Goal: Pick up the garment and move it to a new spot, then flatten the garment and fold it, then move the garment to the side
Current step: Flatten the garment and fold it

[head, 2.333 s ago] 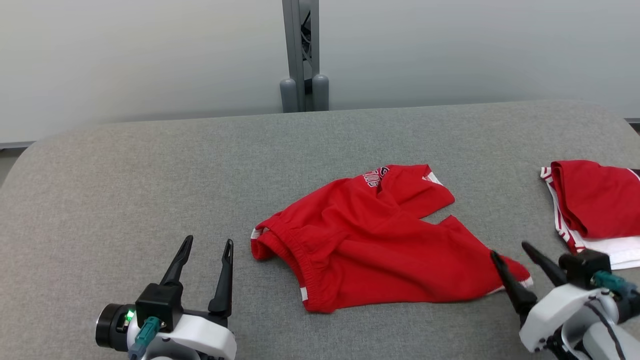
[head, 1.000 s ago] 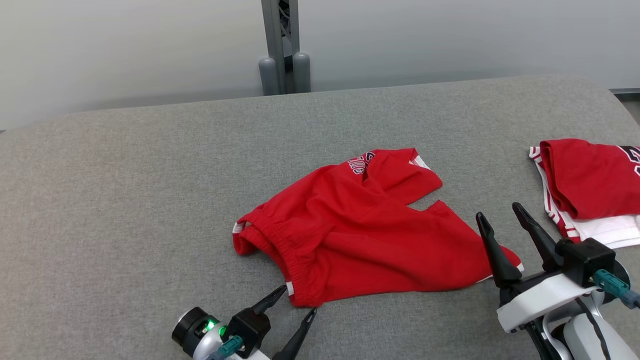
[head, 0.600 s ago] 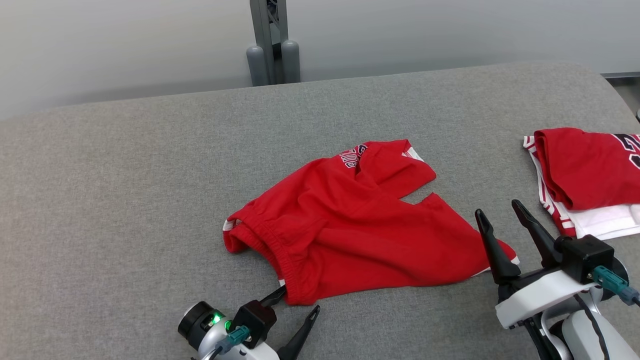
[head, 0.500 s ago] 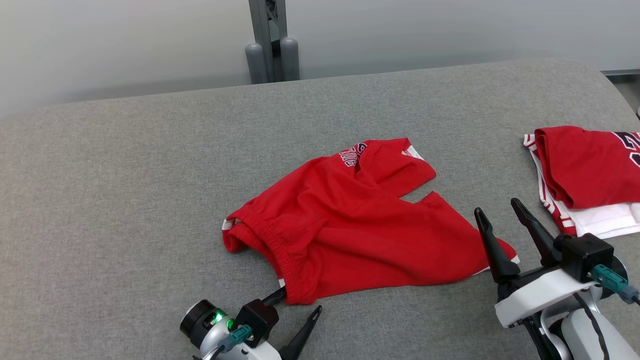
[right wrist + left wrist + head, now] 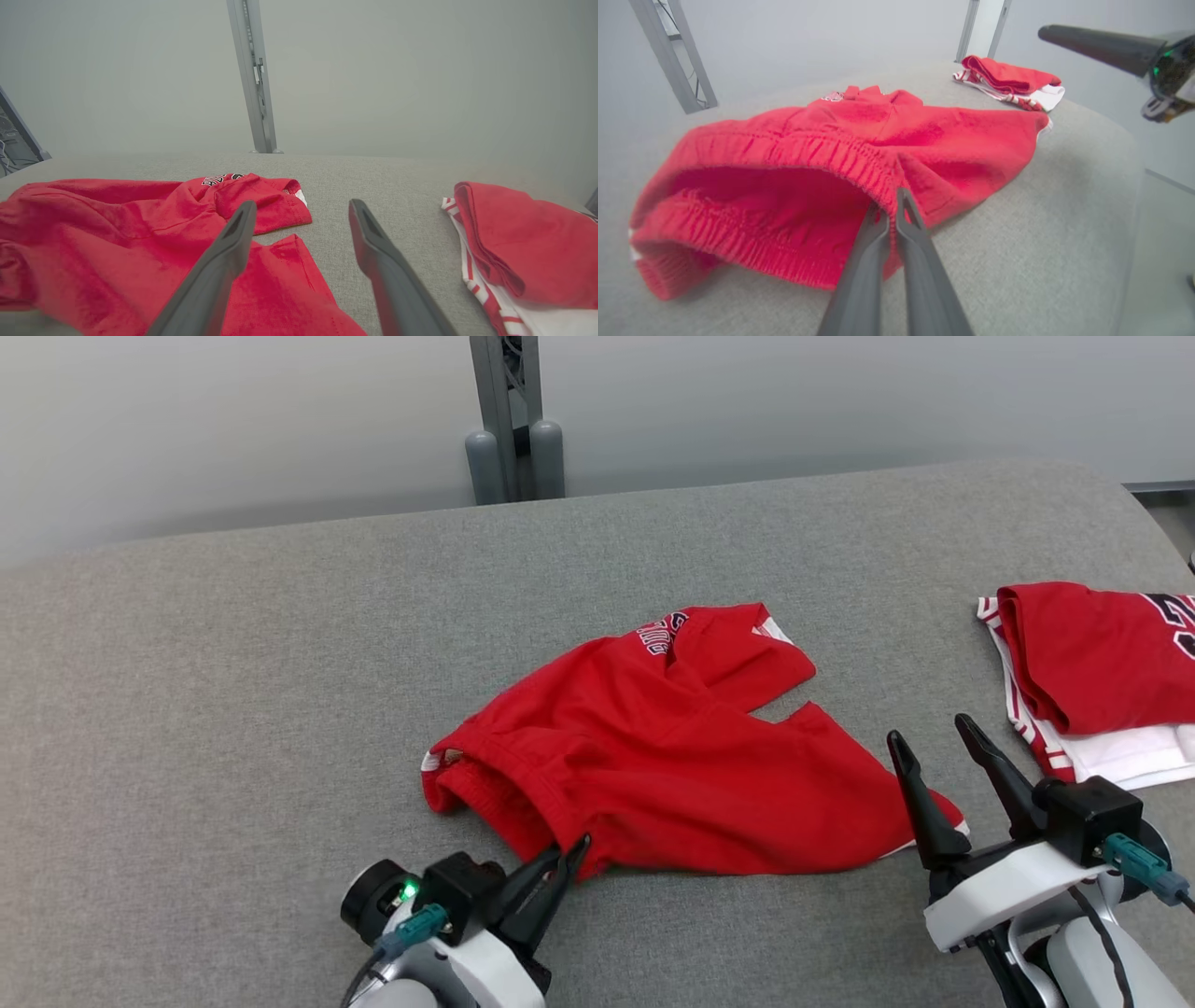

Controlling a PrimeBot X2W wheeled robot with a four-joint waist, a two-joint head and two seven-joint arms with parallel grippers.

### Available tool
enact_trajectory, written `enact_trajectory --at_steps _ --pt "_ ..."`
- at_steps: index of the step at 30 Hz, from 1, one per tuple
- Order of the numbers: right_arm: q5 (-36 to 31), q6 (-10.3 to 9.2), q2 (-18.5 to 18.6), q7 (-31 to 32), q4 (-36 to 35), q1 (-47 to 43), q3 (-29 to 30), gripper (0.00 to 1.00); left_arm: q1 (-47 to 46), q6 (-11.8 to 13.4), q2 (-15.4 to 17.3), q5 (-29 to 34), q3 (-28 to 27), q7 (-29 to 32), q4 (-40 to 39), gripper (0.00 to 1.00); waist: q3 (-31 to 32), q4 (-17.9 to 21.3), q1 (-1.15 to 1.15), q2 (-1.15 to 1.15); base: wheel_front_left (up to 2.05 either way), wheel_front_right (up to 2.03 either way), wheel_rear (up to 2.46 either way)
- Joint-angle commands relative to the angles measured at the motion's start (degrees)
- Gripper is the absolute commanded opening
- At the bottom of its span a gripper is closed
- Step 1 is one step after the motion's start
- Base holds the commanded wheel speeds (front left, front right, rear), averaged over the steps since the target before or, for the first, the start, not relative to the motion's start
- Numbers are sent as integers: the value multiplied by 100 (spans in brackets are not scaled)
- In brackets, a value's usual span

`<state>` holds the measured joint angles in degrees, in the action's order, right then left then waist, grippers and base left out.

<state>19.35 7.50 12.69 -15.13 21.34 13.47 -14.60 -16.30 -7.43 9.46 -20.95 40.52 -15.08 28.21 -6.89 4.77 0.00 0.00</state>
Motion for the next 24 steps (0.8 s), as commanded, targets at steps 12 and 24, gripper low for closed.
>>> enact_trajectory --at_steps 12,24 --pt "-48 -3 -73 -3 109 -177 46 100 373 -5 139 -1152 -1193 -2 -1583 0 473 -156 0 0 0 0 0" --pt "-50 -3 -74 -3 139 -150 -12 100 -127 -6 184 -1311 -3397 -2 -2587 0 601 -139 0 0 0 0 0"
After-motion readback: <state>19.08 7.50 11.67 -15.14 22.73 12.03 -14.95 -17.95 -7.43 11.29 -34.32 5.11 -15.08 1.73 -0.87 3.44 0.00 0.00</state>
